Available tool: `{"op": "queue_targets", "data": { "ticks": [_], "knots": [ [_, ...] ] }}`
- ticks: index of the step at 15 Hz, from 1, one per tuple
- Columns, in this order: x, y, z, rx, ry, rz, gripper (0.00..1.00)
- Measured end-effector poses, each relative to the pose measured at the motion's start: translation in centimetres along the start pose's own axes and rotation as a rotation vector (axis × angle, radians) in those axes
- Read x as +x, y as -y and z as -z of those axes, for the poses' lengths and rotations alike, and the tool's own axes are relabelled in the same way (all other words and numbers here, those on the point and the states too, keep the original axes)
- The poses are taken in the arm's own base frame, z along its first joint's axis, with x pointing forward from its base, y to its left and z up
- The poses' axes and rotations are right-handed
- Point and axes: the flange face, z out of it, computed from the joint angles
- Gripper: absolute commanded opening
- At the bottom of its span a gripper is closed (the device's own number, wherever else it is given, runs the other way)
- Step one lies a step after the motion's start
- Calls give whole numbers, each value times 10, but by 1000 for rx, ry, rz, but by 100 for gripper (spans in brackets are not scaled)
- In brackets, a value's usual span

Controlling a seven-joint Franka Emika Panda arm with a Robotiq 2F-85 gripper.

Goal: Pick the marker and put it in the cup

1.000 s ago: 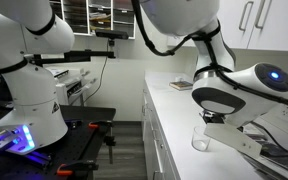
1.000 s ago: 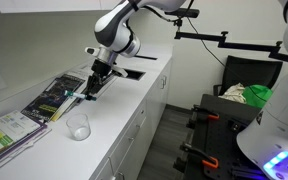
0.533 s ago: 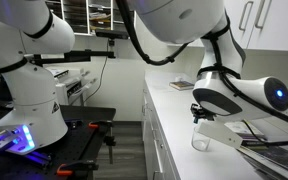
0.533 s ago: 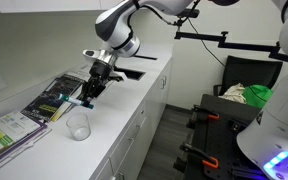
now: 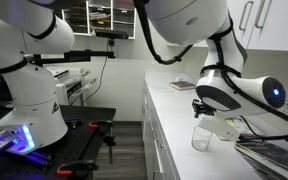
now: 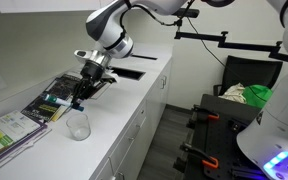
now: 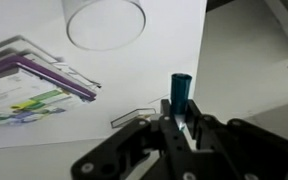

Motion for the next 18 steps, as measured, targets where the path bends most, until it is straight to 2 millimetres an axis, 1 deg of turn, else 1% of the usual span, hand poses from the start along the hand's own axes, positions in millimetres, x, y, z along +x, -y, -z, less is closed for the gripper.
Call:
{"op": "queue_targets", "data": {
  "ticks": [4, 6, 9, 12, 15, 18],
  "knots": [
    [-7, -8, -18, 11, 35, -5, 5],
    [-4, -15, -26, 4, 54, 5, 5],
    [7, -32, -30, -25, 86, 26, 5],
    [6, -51, -35, -57, 116, 20, 5],
    [1, -67, -42, -57, 85, 1, 5],
    [-5, -77, -43, -13, 17, 1, 5]
  ]
}}
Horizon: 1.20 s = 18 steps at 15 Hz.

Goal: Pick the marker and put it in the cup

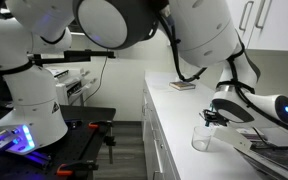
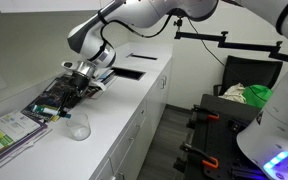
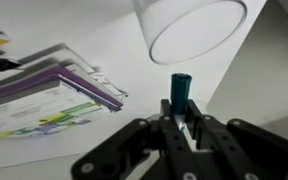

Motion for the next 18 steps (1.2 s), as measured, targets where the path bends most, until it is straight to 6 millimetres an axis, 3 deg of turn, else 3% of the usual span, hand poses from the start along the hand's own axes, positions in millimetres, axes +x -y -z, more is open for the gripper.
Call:
{"op": "queue_targets", "data": {
  "ticks": [15, 16, 17, 18],
  "knots": [
    [-26, -19, -12, 45, 29, -45, 5],
    [-28, -20, -11, 43, 33, -47, 19],
    [-29, -21, -10, 40, 33, -49, 42],
    [-30, -21, -9, 38, 33, -51, 45]
  ]
}}
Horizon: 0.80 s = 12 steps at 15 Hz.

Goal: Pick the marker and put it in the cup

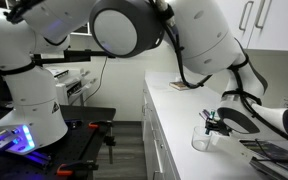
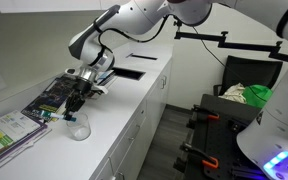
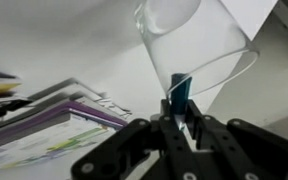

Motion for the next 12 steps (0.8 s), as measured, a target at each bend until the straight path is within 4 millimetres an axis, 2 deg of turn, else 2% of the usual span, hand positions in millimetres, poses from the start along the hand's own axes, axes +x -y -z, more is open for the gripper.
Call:
{"op": "queue_targets", "data": {
  "ticks": [1, 7, 8, 12],
  "knots": [
    [-1, 0, 1, -2, 0, -1, 50],
    [-3, -1, 2, -5, 6, -3, 96],
    [-2, -1, 2, -5, 7, -2, 99],
    [7, -1, 6, -11, 14, 11, 100]
  ]
}}
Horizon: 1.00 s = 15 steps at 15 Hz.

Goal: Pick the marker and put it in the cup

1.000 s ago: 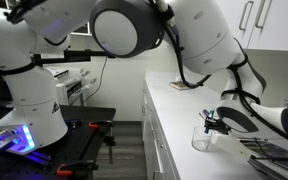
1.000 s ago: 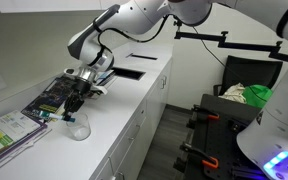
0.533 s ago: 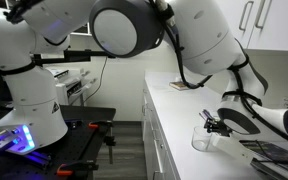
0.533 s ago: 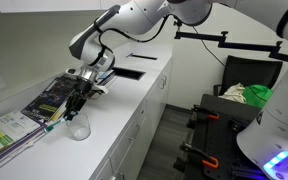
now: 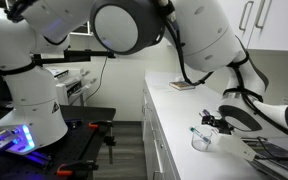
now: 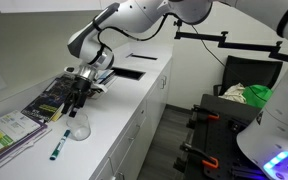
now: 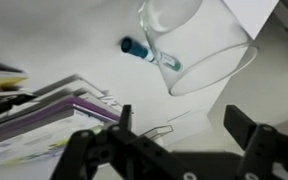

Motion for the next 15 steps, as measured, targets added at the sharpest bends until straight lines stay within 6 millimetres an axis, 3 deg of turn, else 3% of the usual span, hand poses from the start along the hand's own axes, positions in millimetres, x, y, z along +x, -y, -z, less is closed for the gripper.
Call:
{"op": "queue_targets", "data": {
  "ticks": [6, 9, 15],
  "knots": [
    [26, 3, 13, -17, 18, 37, 100],
    [30, 5, 14, -16, 27, 38, 100],
    [50, 17, -5, 11, 96, 93, 100]
  ]
}}
